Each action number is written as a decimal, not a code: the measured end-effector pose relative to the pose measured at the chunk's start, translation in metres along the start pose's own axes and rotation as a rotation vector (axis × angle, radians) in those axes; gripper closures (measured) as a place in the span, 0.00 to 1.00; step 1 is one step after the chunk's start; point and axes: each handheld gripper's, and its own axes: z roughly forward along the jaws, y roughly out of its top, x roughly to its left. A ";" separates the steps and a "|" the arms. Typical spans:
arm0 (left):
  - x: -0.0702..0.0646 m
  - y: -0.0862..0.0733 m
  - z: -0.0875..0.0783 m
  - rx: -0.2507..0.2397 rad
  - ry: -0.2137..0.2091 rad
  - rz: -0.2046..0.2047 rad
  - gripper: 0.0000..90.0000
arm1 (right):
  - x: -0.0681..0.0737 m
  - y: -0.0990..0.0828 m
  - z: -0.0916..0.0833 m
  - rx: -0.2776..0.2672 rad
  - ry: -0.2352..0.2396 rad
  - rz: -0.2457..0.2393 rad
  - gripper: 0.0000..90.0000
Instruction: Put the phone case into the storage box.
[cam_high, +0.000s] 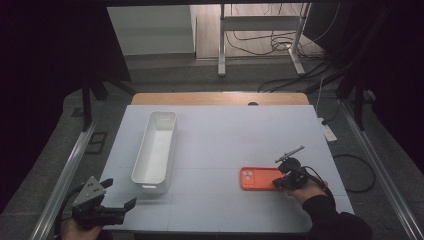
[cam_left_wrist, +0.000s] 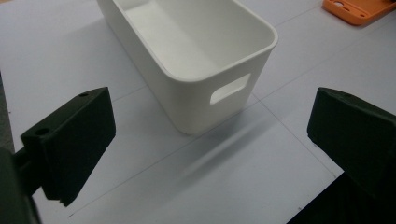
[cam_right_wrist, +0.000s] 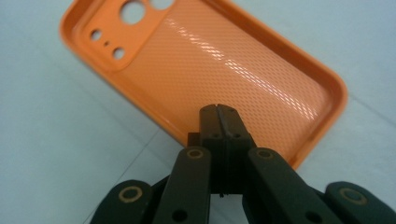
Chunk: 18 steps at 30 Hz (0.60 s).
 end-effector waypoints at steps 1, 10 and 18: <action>0.000 0.000 0.000 0.001 0.000 0.001 0.02 | 0.002 -0.001 0.000 0.003 0.008 -0.006 0.99; 0.000 0.000 0.000 0.002 0.000 -0.002 0.02 | 0.008 -0.002 -0.008 -0.067 0.031 -0.022 0.99; 0.002 0.000 0.000 -0.004 0.002 -0.020 0.02 | 0.010 0.029 0.003 -0.155 0.027 -0.048 0.99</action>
